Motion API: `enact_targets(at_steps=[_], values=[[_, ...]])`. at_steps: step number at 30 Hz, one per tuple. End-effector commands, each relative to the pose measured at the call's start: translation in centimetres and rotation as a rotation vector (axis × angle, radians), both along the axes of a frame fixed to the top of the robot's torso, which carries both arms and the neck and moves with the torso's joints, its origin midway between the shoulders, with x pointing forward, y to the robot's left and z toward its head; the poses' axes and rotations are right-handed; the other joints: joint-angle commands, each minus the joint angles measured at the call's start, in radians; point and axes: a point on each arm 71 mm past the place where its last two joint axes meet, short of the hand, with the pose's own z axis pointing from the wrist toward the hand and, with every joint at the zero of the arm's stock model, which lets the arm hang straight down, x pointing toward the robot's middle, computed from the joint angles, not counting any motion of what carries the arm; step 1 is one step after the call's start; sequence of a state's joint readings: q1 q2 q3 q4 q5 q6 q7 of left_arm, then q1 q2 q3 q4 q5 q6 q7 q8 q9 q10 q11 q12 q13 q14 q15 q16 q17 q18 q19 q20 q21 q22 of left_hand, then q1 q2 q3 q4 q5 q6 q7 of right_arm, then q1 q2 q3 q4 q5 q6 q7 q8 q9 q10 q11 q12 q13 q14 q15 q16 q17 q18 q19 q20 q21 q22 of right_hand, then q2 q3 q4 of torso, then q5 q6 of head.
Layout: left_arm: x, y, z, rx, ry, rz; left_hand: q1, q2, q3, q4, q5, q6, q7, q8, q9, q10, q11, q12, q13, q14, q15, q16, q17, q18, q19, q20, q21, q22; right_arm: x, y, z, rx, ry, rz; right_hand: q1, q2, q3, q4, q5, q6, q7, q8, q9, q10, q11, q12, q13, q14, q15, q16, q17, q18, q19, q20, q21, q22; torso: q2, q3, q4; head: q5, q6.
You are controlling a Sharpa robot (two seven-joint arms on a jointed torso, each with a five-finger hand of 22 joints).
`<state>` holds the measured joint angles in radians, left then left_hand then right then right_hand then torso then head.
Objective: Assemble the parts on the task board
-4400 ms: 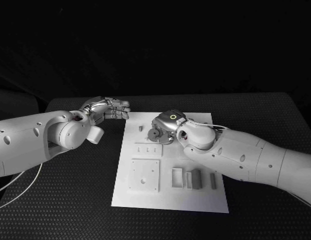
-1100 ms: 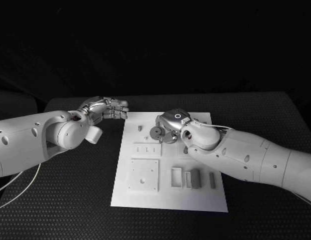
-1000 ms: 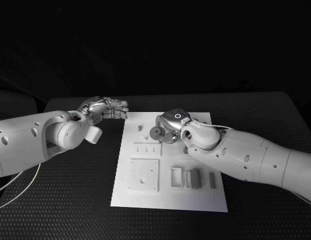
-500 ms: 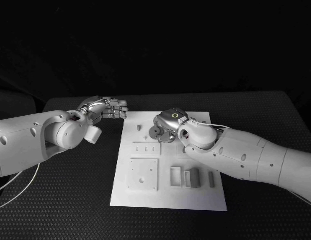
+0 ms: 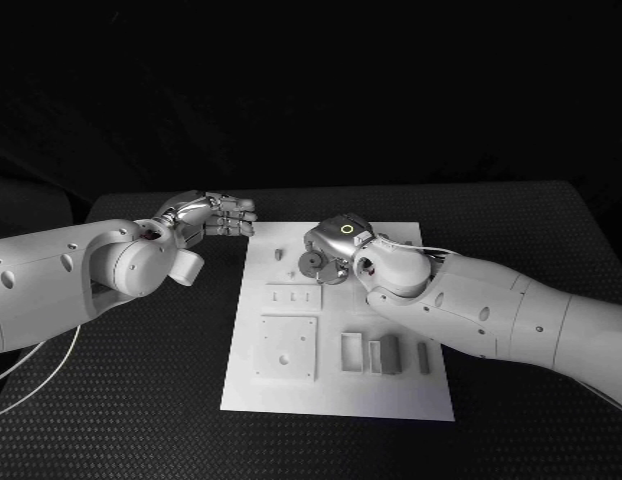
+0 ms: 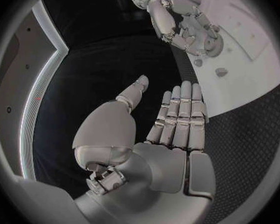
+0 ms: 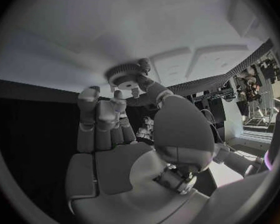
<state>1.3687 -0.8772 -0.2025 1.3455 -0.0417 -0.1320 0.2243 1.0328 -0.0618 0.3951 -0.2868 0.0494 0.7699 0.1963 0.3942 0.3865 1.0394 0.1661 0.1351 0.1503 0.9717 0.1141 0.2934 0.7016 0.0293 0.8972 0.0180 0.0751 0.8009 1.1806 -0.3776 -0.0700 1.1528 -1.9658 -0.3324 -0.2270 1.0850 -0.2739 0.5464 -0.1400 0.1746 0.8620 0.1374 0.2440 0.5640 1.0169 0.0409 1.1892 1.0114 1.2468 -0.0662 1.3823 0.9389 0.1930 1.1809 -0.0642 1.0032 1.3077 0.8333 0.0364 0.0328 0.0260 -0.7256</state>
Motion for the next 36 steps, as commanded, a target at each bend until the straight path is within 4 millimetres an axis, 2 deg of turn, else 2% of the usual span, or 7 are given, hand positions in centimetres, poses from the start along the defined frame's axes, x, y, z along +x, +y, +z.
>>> enact_targets(at_steps=[1,19,27,36], values=[[0.00,-0.23,0.12,-0.008,-0.005,-0.015,0.004,0.006,-0.005,-0.002,0.003,-0.004,0.004,-0.004,-0.001,-0.003,0.001,-0.005,0.001,0.009,0.000,-0.007,0.002,-0.010,0.006,-0.003,-0.006,-0.001,0.01,-0.43,-1.08,-0.075,0.021,-0.023,0.012,0.001,-0.001,-0.013,0.002,0.015,0.010,0.004,0.003,-0.004,-0.007,0.005,-0.001,0.002,-0.007,0.001,0.000,0.069,-0.005,0.000,-0.001,0.019,0.000,-0.0004,0.0005,-0.002,-0.002],[0.03,-0.07,0.09,-0.005,-0.003,-0.010,0.004,0.006,-0.005,-0.002,0.003,-0.005,0.005,-0.004,-0.001,-0.003,0.001,-0.005,0.002,0.010,0.000,-0.007,0.002,-0.010,0.006,-0.003,-0.006,-0.001,-0.11,-0.91,-1.39,-0.100,0.018,-0.052,-0.004,-0.016,-0.019,-0.033,0.003,-0.002,0.016,-0.002,0.014,-0.022,0.000,0.005,-0.001,-0.010,-0.001,-0.002,0.000,0.069,-0.017,0.009,-0.008,0.018,-0.001,0.0027,-0.0003,-0.003,-0.008],[0.02,-0.05,0.09,-0.005,-0.003,-0.009,0.005,0.006,-0.004,-0.003,0.003,-0.005,0.005,-0.004,-0.001,-0.003,0.001,-0.005,0.002,0.010,0.000,-0.007,0.003,-0.010,0.006,-0.004,-0.006,-0.002,-0.15,-0.99,-1.52,-0.093,0.029,-0.062,-0.055,-0.018,-0.017,0.011,0.003,0.055,-0.006,0.034,0.047,-0.011,-0.021,0.014,-0.002,-0.003,-0.020,0.003,0.001,0.069,-0.006,0.005,-0.005,0.018,0.000,0.0020,-0.0012,-0.003,-0.010],[0.00,0.05,0.09,-0.004,-0.002,-0.006,0.005,0.005,-0.004,-0.003,0.003,-0.005,0.005,-0.004,-0.001,-0.003,0.001,-0.005,0.002,0.010,0.000,-0.008,0.003,-0.010,0.006,-0.004,-0.006,-0.002,-0.06,-1.16,-1.66,-0.107,0.039,-0.080,-0.069,-0.021,-0.018,0.024,0.003,0.076,-0.018,0.048,0.068,-0.005,-0.033,0.014,-0.005,0.001,-0.032,0.003,0.000,0.069,-0.003,0.000,-0.003,0.019,0.000,0.0008,-0.0001,-0.008,-0.012]])
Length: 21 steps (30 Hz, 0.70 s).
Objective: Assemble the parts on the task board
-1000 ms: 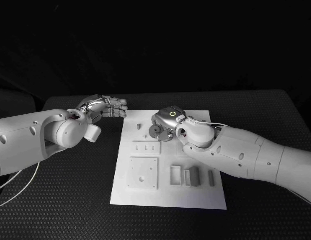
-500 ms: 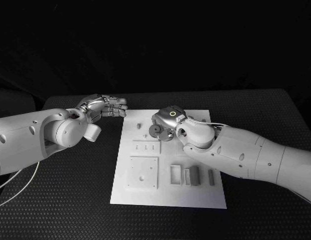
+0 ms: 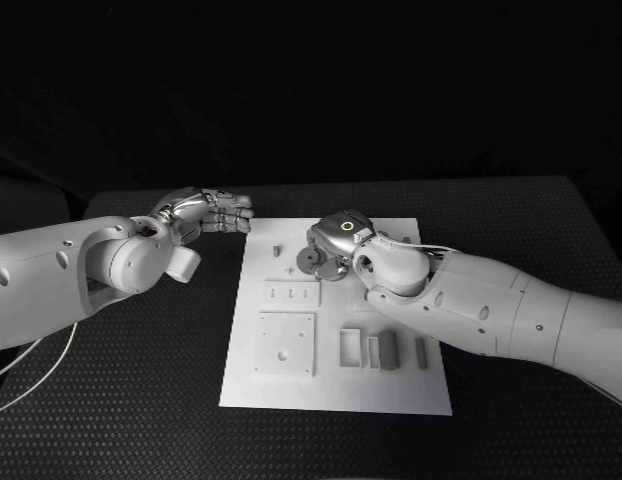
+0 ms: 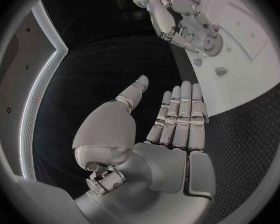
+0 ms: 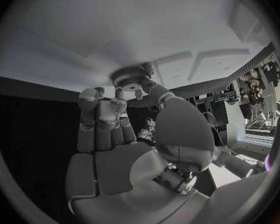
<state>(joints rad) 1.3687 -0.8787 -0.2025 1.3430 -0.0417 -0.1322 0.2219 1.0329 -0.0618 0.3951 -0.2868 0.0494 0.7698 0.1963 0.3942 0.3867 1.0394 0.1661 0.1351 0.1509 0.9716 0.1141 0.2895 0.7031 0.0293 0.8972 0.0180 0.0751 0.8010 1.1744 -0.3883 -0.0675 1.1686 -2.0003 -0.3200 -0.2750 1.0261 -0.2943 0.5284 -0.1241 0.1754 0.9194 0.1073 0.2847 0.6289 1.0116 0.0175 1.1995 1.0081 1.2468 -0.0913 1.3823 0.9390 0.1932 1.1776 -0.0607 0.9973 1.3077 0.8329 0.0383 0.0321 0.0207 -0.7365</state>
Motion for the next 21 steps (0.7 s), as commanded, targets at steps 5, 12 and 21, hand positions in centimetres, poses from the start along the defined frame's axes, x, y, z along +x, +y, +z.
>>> enact_targets(at_steps=[5,12,21], values=[[-0.05,-0.07,0.11,-0.006,-0.004,-0.009,0.005,0.005,-0.004,-0.003,0.003,-0.005,0.005,-0.004,-0.001,-0.003,0.001,-0.005,0.002,0.010,0.000,-0.004,0.002,-0.010,0.006,-0.003,-0.006,-0.002,0.08,-0.70,-1.60,-0.080,0.073,-0.036,-0.021,0.000,0.000,0.018,0.002,0.015,0.011,0.005,0.007,0.001,-0.010,0.002,-0.003,0.001,-0.008,0.002,-0.001,0.069,0.000,-0.005,0.001,0.018,0.000,-0.0009,0.0004,-0.002,-0.002],[-0.08,0.00,0.11,-0.005,-0.003,-0.007,0.006,0.005,-0.004,-0.002,0.003,-0.005,0.005,-0.004,-0.001,-0.003,0.001,-0.005,0.002,0.010,0.000,-0.004,0.002,-0.010,0.006,-0.003,-0.006,-0.002,0.15,-0.69,-1.70,-0.085,0.081,-0.033,-0.004,0.004,0.013,0.017,0.002,0.000,0.014,-0.005,0.011,0.000,-0.008,0.001,-0.004,-0.001,-0.006,0.001,-0.001,0.069,-0.001,-0.007,0.000,0.018,0.000,-0.0009,0.0000,-0.002,-0.002],[-0.09,0.06,0.10,-0.004,-0.002,-0.004,0.005,0.005,-0.004,-0.002,0.003,-0.006,0.005,-0.004,-0.002,-0.003,0.001,-0.005,0.002,0.010,0.000,-0.005,0.002,-0.010,0.006,-0.003,-0.006,-0.002,0.39,-0.76,-2.00,-0.092,0.113,-0.038,0.005,0.004,0.011,0.005,0.002,-0.024,0.026,-0.024,0.011,-0.009,0.003,-0.001,-0.004,-0.008,0.004,0.000,0.001,0.069,-0.008,-0.004,-0.001,0.019,0.000,-0.0010,0.0012,-0.002,-0.005]])
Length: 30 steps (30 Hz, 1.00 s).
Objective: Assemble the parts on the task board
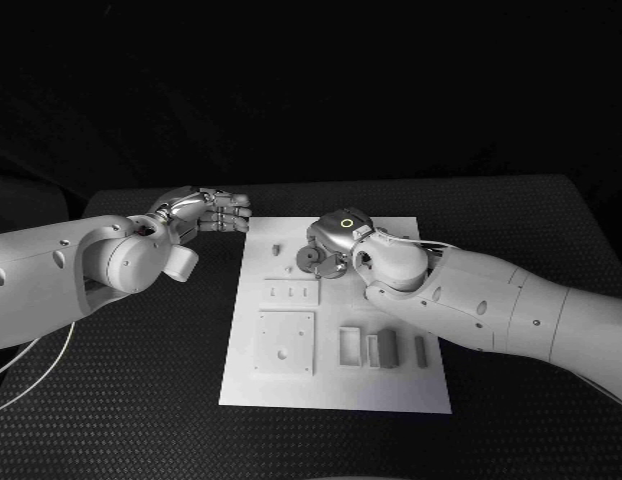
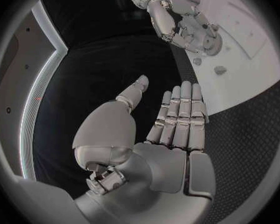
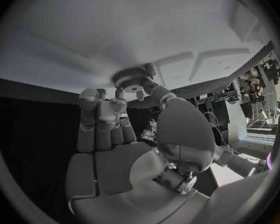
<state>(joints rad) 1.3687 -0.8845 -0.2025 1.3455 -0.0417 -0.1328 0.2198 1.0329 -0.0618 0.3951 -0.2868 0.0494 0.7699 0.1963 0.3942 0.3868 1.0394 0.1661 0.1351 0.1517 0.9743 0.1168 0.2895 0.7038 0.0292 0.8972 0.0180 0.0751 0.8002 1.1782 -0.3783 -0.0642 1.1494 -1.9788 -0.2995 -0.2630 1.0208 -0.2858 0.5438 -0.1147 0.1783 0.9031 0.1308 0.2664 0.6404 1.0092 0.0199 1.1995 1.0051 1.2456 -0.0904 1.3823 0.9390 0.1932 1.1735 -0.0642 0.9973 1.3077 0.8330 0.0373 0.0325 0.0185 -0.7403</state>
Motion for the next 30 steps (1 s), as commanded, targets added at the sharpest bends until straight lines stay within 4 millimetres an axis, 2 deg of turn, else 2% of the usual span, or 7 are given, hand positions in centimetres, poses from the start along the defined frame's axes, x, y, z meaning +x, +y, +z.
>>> enact_targets(at_steps=[1,6,12,17,18,23,30], values=[[-0.01,-0.17,0.10,-0.005,-0.004,-0.008,0.005,0.005,-0.004,-0.002,0.003,-0.006,0.005,-0.004,-0.002,-0.003,0.001,-0.005,0.001,0.007,-0.002,-0.005,0.002,-0.010,0.006,-0.003,-0.006,-0.001,-0.07,-0.70,-2.05,-0.090,0.094,-0.025,0.010,-0.004,-0.005,-0.004,-0.001,-0.011,0.003,-0.008,-0.001,-0.008,0.002,-0.001,0.000,-0.008,0.005,0.000,0.001,0.069,-0.005,0.000,-0.001,0.019,0.000,0.0000,0.0008,0.000,-0.001],[0.00,-0.15,0.10,-0.004,-0.004,-0.007,0.006,0.004,-0.004,-0.002,0.003,-0.007,0.005,-0.005,-0.002,-0.003,0.001,-0.005,0.001,0.007,-0.002,-0.005,0.002,-0.010,0.006,-0.003,-0.006,-0.001,-0.07,-0.59,-2.18,-0.088,0.113,-0.020,0.017,0.001,-0.001,-0.008,0.000,-0.012,0.005,-0.010,-0.001,-0.009,0.004,0.000,0.000,-0.009,0.006,0.001,0.001,0.069,-0.005,0.000,-0.002,0.019,0.000,0.0008,0.0005,0.000,-0.003],[-0.01,-0.15,0.11,-0.005,-0.004,-0.007,0.006,0.004,-0.003,-0.002,0.003,-0.007,0.005,-0.005,-0.002,-0.003,0.001,-0.005,0.001,0.007,-0.002,-0.006,0.002,-0.010,0.005,-0.003,-0.006,-0.001,-0.11,-0.69,-2.32,-0.102,0.130,-0.017,0.037,0.018,0.001,-0.030,-0.001,-0.006,0.005,-0.011,0.001,-0.011,0.004,0.003,0.001,-0.011,0.007,0.003,0.003,0.069,-0.007,0.001,0.000,0.020,0.000,0.0005,0.0002,0.001,-0.004],[-0.01,-0.11,0.11,-0.004,-0.004,-0.006,0.006,0.004,-0.003,-0.002,0.003,-0.007,0.006,-0.005,-0.002,-0.003,0.001,-0.005,0.001,0.007,-0.002,-0.006,0.002,-0.010,0.005,-0.003,-0.006,-0.001,-0.10,-0.88,-2.35,-0.105,0.132,-0.020,0.049,0.046,0.003,-0.053,-0.001,0.017,-0.003,-0.002,0.008,-0.006,-0.003,0.006,0.001,-0.010,0.001,0.006,0.003,0.069,-0.007,0.002,0.004,0.020,0.000,0.0010,0.0002,0.000,-0.005],[-0.01,-0.11,0.11,-0.004,-0.004,-0.006,0.006,0.004,-0.003,-0.002,0.003,-0.007,0.006,-0.005,-0.002,-0.003,0.001,-0.005,0.001,0.007,-0.002,-0.006,0.002,-0.010,0.005,-0.003,-0.006,-0.001,-0.10,-0.88,-2.35,-0.105,0.132,-0.020,0.049,0.046,0.003,-0.053,-0.001,0.017,-0.003,-0.002,0.008,-0.006,-0.003,0.006,0.001,-0.010,0.001,0.006,0.003,0.069,-0.007,0.002,0.004,0.020,0.000,0.0011,0.0003,0.000,-0.006],[0.00,-0.11,0.11,-0.004,-0.004,-0.005,0.006,0.004,-0.003,-0.002,0.003,-0.007,0.006,-0.005,-0.002,-0.002,0.001,-0.005,0.001,0.007,-0.002,-0.006,0.002,-0.010,0.005,-0.003,-0.006,-0.001,-0.11,-0.87,-2.25,-0.100,0.119,-0.017,0.048,0.081,0.000,-0.080,-0.001,0.051,-0.014,0.012,0.019,0.002,-0.014,0.006,-0.003,-0.007,-0.009,0.006,0.002,0.069,-0.007,0.004,0.008,0.020,0.000,0.0013,0.0004,0.000,-0.005],[0.02,-0.11,0.10,-0.003,-0.004,-0.005,0.006,0.004,-0.003,-0.002,0.003,-0.007,0.006,-0.005,-0.002,-0.002,0.001,-0.005,0.001,0.007,-0.002,-0.007,0.002,-0.010,0.005,-0.003,-0.006,-0.002,-0.17,-0.73,-2.08,-0.087,0.100,-0.011,0.050,0.110,-0.004,-0.130,0.000,0.049,-0.015,0.004,0.023,0.007,-0.015,0.003,-0.006,-0.005,-0.010,0.005,0.000,0.069,-0.008,0.004,0.011,0.019,0.000,0.0011,0.0009,-0.001,-0.004]])
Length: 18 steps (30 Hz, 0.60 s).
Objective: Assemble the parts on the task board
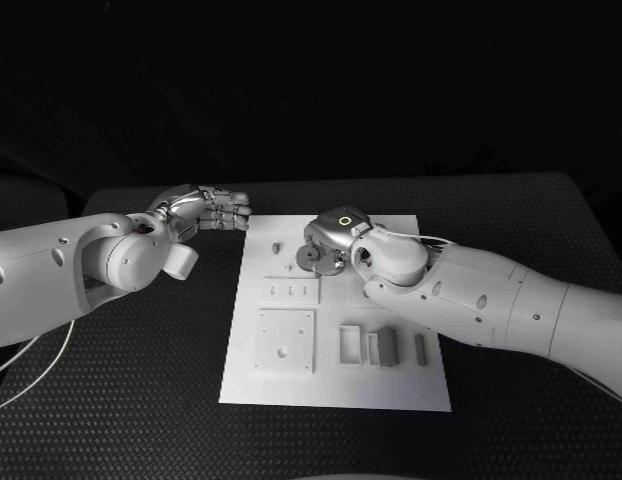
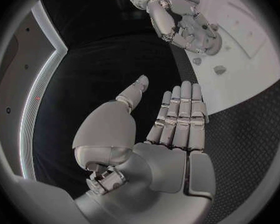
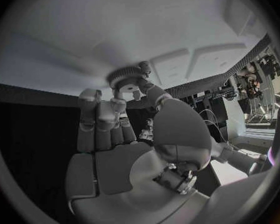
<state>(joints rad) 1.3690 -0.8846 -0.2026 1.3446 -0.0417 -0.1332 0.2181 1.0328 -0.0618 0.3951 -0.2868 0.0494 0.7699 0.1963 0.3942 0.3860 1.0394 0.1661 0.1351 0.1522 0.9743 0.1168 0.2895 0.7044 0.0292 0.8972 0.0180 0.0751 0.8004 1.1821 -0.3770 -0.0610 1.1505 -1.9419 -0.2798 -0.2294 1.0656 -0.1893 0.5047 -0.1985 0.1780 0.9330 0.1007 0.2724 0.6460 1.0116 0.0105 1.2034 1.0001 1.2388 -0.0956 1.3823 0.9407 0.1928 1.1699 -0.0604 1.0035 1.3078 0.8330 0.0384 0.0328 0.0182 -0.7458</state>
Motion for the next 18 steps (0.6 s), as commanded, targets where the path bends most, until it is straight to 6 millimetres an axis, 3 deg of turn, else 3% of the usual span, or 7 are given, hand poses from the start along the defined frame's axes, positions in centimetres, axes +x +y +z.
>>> enact_targets(at_steps=[1,18], values=[[0.01,-0.15,0.10,-0.004,-0.006,-0.006,0.006,0.004,-0.003,-0.002,0.003,-0.007,0.006,-0.005,-0.001,-0.002,0.001,-0.005,0.001,0.007,-0.002,-0.007,0.002,-0.010,0.005,-0.003,-0.006,-0.002,-0.17,-0.96,-2.17,-0.096,0.060,-0.028,0.005,0.016,0.034,-0.052,0.000,0.020,0.015,-0.003,0.018,0.005,-0.005,-0.001,-0.002,0.002,-0.005,0.005,-0.002,0.069,-0.004,0.000,0.005,0.019,0.000,-0.0003,0.0006,-0.001,0.001],[0.07,0.00,0.10,-0.001,-0.007,-0.001,0.006,0.004,-0.002,-0.002,0.003,-0.008,0.006,-0.005,-0.002,-0.003,0.001,-0.006,0.001,0.007,-0.002,-0.007,0.002,-0.010,0.005,-0.003,-0.006,-0.002,-0.70,-0.68,-1.53,-0.044,0.014,0.008,-0.009,0.015,0.034,-0.063,0.001,0.027,0.013,-0.004,0.022,0.013,-0.007,0.000,-0.004,0.009,-0.007,0.006,-0.003,0.069,0.004,-0.001,0.007,0.018,0.000,-0.0012,0.0008,0.000,0.005]])
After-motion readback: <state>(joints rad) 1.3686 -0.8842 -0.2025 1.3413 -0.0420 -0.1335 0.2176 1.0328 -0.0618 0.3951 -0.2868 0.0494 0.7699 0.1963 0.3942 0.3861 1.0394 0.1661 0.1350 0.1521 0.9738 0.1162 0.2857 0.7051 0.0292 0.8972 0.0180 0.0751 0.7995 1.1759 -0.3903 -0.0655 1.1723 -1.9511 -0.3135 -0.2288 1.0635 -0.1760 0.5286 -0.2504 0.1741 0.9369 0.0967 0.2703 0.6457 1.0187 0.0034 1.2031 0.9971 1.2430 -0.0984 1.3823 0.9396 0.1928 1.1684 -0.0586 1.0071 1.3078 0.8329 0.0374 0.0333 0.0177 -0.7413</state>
